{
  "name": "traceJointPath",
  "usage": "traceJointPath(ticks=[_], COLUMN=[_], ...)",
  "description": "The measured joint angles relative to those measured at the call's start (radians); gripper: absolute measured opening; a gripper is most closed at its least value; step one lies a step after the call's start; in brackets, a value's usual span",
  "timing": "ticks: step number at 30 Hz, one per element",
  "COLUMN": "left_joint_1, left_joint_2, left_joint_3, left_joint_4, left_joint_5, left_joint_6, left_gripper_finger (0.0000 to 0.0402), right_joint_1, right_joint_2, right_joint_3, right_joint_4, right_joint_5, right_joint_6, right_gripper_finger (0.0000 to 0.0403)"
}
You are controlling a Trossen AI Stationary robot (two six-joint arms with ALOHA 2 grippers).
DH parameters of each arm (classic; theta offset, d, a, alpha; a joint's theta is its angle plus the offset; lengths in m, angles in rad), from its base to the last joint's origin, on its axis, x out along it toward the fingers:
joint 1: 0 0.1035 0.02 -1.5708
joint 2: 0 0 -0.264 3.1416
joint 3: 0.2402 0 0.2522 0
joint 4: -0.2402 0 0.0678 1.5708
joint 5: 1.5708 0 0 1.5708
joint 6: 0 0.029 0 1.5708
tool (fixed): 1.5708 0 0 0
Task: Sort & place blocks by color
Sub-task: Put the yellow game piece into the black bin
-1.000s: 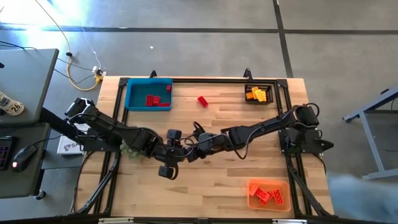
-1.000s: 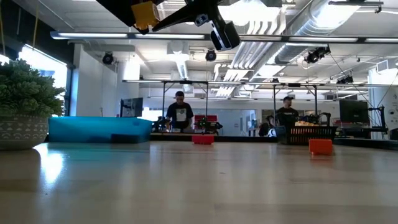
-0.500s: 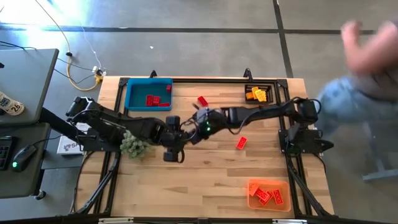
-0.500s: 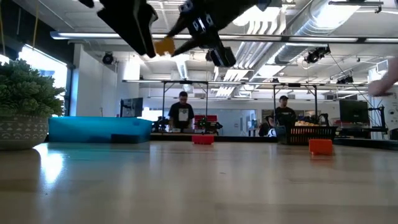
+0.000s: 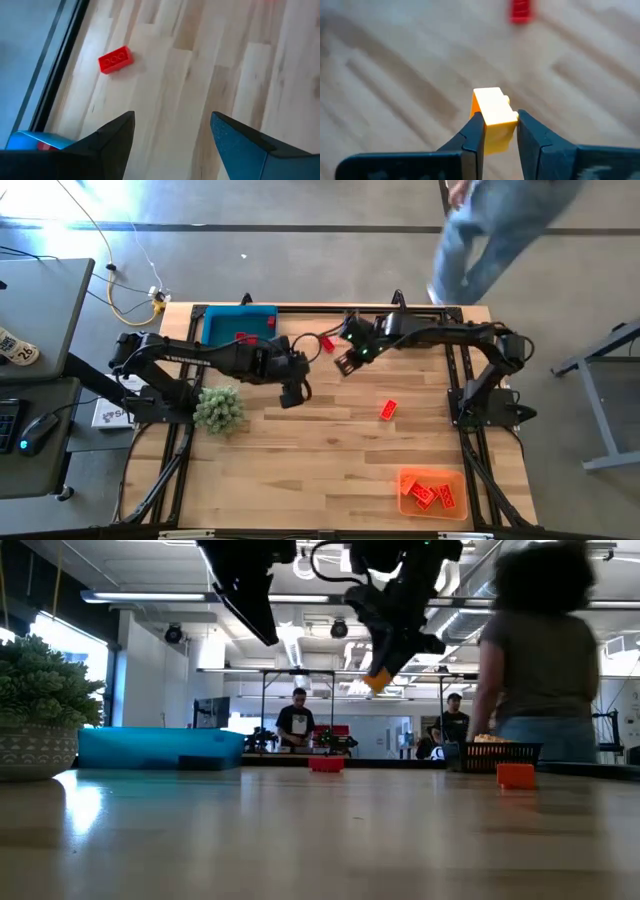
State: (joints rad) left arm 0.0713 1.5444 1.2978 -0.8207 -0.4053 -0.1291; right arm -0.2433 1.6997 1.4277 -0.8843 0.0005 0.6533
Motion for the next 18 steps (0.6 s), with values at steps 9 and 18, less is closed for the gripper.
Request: traceJointPath(ticks=[9,18], left_joint_1=[0.083,0.158], left_joint_2=[0.000,0.001], left_joint_3=[-0.001,-0.001], left_joint_4=[0.122,0.320], left_joint_5=[0.013,0.124], left_joint_6=[0.000,0.069], left_gripper_finger=[0.0250,0.0250], right_joint_1=[-0.127,-0.280], right_joint_2=[-0.073,-0.098], right_joint_3=[-0.001,-0.003], right_joint_4=[-0.237,-0.385], right_joint_5=[0.183,0.352], right_joint_6=[-0.110,-0.165], right_gripper_finger=[0.0059,0.0058])
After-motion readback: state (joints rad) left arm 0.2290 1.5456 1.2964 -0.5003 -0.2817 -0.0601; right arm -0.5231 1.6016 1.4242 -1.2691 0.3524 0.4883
